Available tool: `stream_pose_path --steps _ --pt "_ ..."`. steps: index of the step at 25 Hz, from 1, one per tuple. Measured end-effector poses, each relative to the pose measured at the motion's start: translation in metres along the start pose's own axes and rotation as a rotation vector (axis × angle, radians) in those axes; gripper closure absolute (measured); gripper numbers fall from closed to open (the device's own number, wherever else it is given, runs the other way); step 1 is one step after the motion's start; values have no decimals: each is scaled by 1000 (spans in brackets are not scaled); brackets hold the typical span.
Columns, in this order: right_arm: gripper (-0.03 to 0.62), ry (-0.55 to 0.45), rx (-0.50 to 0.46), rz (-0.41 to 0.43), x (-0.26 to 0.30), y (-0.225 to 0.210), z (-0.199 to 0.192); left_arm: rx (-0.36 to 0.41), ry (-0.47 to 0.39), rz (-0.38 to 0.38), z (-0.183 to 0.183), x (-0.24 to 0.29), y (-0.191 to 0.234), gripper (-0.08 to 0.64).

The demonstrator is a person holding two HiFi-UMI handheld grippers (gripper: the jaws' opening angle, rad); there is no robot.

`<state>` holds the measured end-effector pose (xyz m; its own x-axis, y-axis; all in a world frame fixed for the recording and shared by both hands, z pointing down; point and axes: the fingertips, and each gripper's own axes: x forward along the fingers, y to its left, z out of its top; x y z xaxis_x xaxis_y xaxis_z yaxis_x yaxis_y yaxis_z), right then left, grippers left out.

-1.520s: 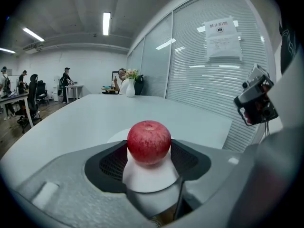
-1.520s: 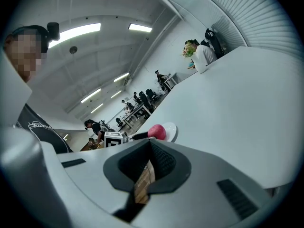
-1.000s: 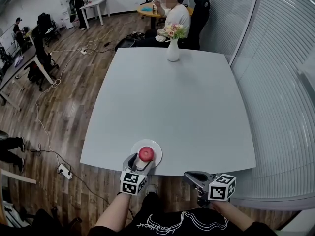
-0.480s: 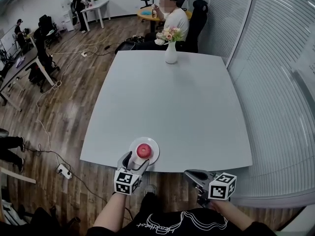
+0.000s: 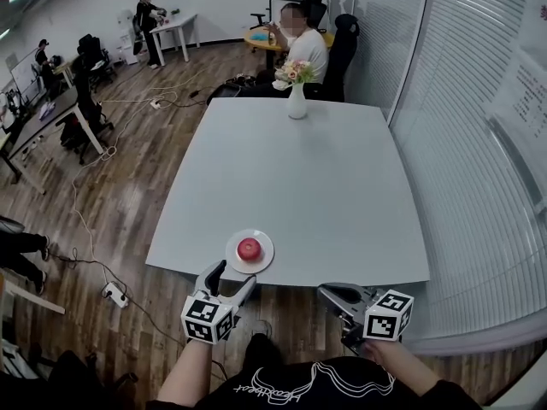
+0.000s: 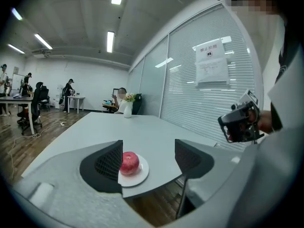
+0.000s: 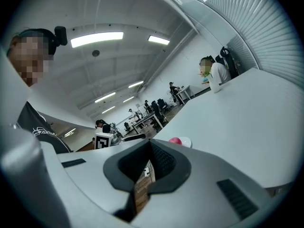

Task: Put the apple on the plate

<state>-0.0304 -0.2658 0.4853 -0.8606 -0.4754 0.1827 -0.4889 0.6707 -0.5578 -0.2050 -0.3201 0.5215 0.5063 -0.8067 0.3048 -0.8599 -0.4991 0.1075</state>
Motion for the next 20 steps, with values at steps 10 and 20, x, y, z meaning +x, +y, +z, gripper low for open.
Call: stream_pose_path --steps 10,20 --pt "586 -83 -143 191 -25 77 25 -182 -125 -322 57 -69 -132 265" --pt "586 -128 -193 252 -57 118 34 -162 -181 -414 79 -105 -191 533"
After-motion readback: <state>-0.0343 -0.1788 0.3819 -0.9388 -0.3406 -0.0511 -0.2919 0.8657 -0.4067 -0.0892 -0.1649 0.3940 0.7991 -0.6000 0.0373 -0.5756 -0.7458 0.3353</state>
